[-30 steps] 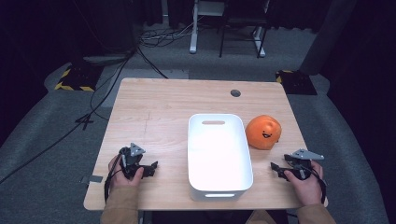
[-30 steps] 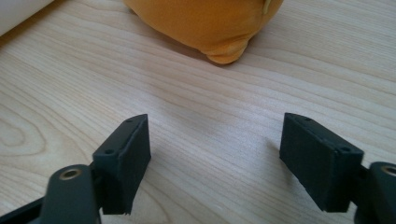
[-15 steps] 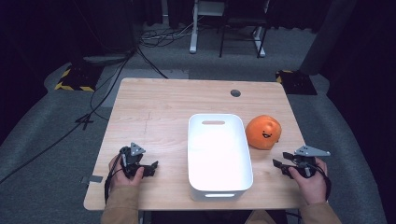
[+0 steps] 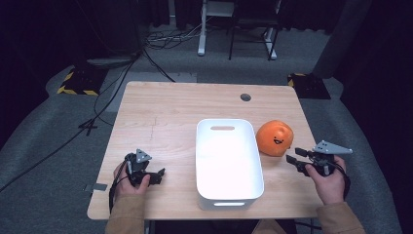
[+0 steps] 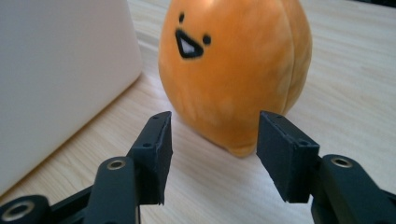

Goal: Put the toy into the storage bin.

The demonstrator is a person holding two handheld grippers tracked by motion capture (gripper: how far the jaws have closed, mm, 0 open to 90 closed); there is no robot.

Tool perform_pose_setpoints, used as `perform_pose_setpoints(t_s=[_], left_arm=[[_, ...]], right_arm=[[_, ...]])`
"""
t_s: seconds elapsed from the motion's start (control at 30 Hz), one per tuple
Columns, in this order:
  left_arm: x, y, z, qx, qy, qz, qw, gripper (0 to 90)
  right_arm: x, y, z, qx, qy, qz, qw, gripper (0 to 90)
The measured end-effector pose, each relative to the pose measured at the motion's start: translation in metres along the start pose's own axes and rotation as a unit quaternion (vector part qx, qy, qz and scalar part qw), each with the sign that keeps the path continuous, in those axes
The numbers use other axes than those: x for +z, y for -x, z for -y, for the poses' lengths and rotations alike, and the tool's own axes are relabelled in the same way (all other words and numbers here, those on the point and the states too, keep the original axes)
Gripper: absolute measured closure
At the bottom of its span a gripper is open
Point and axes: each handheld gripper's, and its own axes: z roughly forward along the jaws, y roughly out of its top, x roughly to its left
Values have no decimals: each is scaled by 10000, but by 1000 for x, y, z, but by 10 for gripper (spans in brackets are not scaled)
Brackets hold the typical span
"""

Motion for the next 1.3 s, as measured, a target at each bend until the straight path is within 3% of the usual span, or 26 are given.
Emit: perform_pose_setpoints(t_s=[0.5,0.7,0.87,1.3], left_arm=[[0,0,0,0,-2,1,10000,72],[0,0,0,-8,4,2,10000,72],[0,0,0,-7,4,2,10000,72],[0,0,0,-9,5,3,10000,72]], right_arm=[[-1,10,-38,-176,444,1,9989,469],[4,14,-47,-39,617,-50,9981,482],[9,16,-53,-75,662,-83,9977,497],[29,25,-65,135,784,-145,9967,492]])
